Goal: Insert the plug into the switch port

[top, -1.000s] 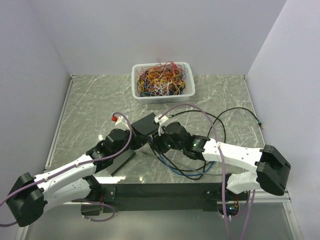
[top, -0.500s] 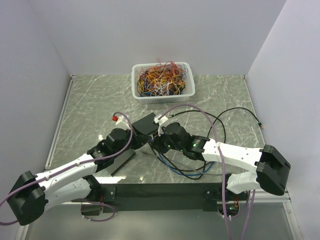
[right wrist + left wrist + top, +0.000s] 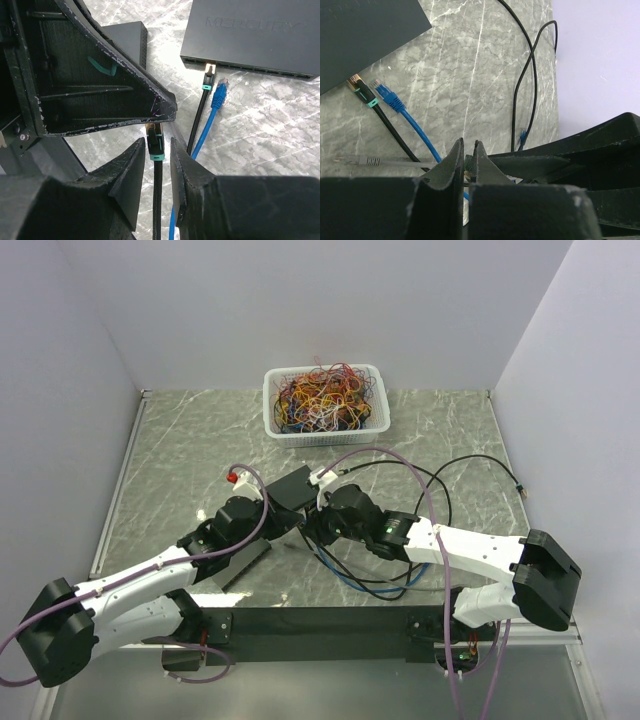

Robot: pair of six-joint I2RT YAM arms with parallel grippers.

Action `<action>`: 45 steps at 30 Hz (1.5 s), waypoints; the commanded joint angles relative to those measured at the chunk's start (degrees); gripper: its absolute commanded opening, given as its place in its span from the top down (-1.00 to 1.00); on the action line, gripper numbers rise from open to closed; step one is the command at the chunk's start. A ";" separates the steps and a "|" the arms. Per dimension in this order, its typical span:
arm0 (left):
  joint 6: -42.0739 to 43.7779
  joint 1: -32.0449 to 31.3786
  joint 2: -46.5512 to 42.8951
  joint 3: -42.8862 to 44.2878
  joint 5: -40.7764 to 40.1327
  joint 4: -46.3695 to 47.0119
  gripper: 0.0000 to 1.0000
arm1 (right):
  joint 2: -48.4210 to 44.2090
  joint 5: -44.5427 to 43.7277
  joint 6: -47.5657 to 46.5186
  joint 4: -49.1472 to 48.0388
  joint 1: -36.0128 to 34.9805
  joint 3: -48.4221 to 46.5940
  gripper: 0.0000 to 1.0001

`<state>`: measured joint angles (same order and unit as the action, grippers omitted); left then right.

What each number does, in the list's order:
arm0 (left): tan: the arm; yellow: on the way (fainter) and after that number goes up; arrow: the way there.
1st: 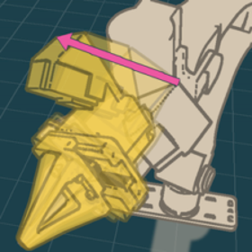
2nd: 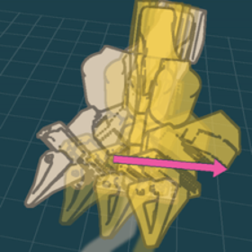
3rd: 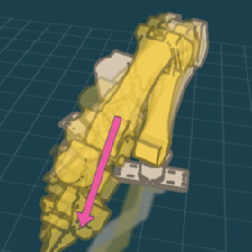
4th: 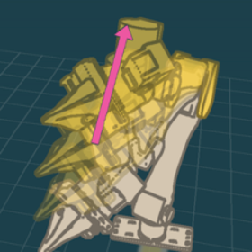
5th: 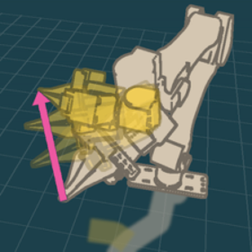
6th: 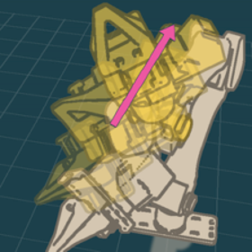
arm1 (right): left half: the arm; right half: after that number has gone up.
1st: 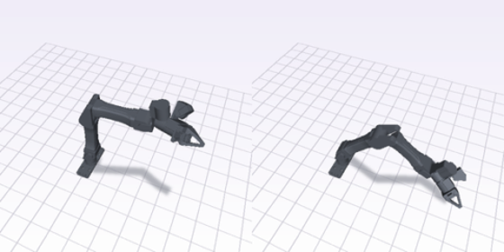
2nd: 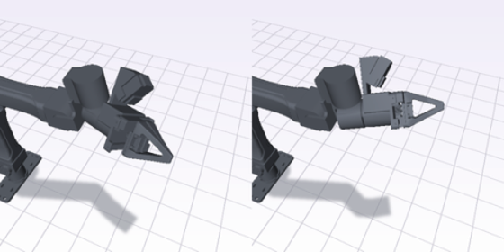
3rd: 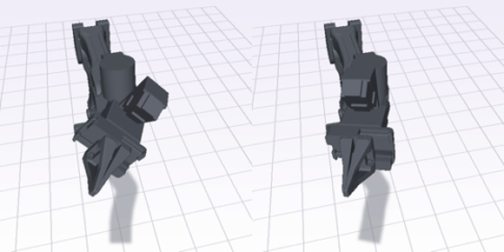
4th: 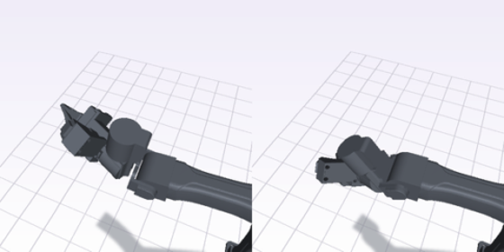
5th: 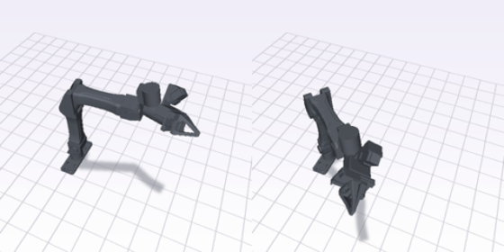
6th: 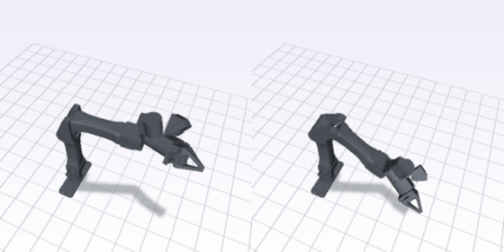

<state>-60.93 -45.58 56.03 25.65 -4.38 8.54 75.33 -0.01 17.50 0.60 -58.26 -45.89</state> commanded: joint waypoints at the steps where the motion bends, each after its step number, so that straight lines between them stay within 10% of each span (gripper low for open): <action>1: 0.37 -0.21 -0.48 1.95 -0.45 0.43 0.99 | -0.54 -0.34 0.26 -2.01 -0.28 -2.19 0.32; 32: 0.55 -0.30 -1.80 2.30 -1.59 -1.15 0.99 | -0.09 0.80 0.52 -3.76 -0.28 -0.43 0.50; 37: 0.72 -0.21 -0.93 2.12 -1.59 -0.71 0.99 | -1.50 0.28 0.70 -4.64 -0.36 0.62 0.91; 45: 7.74 2.16 4.86 6.86 -5.29 -3.53 -0.01 | 2.79 -7.10 1.75 2.20 2.00 -2.01 1.00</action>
<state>-57.71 -45.04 58.37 28.64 -7.03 5.63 76.18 -2.11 18.28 0.27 -57.80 -45.39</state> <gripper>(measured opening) 0.472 0.216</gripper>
